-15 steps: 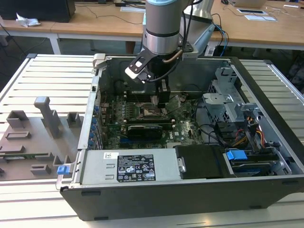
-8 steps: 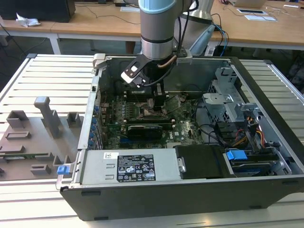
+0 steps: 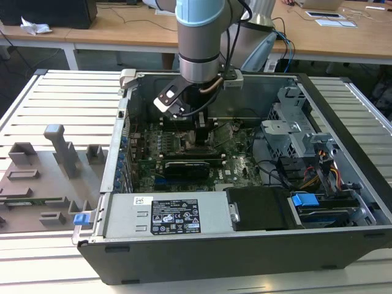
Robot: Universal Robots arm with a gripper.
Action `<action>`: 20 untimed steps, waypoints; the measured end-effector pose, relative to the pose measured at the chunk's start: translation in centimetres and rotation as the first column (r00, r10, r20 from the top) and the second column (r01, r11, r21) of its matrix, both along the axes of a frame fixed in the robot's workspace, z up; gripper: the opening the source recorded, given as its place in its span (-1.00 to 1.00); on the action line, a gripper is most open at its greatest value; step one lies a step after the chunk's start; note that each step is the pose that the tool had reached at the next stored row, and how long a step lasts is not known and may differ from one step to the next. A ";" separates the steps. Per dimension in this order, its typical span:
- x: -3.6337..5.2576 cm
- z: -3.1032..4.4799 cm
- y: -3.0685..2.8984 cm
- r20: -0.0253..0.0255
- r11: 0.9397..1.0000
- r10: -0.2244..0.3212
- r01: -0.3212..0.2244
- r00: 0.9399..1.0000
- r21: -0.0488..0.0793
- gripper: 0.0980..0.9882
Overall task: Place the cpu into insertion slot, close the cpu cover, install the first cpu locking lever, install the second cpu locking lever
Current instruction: 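Place the cpu into insertion slot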
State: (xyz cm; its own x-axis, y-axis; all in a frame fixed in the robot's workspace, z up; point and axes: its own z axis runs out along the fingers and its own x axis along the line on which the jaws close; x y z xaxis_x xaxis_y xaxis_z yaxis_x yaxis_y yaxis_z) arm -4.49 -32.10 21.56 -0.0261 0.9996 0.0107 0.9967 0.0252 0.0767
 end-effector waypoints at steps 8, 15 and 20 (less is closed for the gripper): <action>-0.49 -1.23 0.15 0.000 1.000 -0.016 0.016 1.000 0.000 0.00; -0.56 -1.48 0.16 0.000 0.999 -0.038 0.038 0.999 -0.001 0.00; -0.48 -1.61 0.17 0.000 0.999 -0.038 0.038 0.999 -0.003 0.00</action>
State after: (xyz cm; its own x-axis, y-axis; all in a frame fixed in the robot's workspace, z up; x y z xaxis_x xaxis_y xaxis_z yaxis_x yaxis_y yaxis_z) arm -4.97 -31.93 19.95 0.0116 0.9999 0.0080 0.9970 -0.0122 0.0767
